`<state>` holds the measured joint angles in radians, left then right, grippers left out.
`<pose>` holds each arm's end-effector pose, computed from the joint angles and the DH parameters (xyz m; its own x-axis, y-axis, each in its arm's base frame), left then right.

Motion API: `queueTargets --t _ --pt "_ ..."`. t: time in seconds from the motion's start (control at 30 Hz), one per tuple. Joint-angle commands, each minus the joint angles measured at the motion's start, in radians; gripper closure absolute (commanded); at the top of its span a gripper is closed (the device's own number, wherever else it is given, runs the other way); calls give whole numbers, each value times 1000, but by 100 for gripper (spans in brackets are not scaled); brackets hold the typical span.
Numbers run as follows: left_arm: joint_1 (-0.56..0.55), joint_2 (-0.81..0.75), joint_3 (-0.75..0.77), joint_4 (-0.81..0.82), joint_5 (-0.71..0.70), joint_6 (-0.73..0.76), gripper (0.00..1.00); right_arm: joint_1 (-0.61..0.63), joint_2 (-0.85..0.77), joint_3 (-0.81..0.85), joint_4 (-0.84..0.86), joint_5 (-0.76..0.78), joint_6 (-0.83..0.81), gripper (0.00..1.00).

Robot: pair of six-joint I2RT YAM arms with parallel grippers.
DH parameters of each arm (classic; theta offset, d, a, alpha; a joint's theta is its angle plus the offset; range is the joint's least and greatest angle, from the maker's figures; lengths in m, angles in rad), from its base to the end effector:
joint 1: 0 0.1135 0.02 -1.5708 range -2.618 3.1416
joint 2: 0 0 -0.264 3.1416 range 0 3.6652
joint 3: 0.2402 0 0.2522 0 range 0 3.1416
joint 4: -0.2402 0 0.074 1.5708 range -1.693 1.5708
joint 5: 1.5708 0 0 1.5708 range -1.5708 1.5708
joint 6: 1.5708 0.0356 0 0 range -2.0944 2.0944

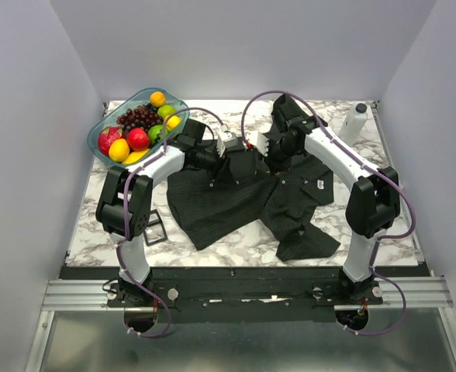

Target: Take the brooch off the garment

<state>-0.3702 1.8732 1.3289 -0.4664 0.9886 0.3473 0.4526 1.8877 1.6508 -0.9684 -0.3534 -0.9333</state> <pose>0.3519 -0.1685 0.2107 -0.5341 0.4080 -0.7404 0.8449 0.2267 -0.4846 0.3479 0.1829 0.2649 -0.0808 -0.8776 -0.4725 -0.9853 0.1418 -0.0948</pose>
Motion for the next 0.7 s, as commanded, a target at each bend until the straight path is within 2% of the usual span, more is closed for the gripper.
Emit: queueTargets --t 0.0,0.07,0.17,0.27,0.67 --pt "1 -65 -26 267 32 -169 55 6 10 102 -82 -30 20 100" --pt "-4 -89 -37 382 36 -240 57 5 7 125 -104 -109 27 100" --pt "-42 -123 -22 354 -2 -153 59 1 -13 122 -116 -217 10 100" --pt "-52 -154 -63 462 -33 -197 57 1 -22 124 -150 -306 -2 99" --pt "-101 -75 0 422 31 -200 62 3 -42 95 -124 -320 45 99"
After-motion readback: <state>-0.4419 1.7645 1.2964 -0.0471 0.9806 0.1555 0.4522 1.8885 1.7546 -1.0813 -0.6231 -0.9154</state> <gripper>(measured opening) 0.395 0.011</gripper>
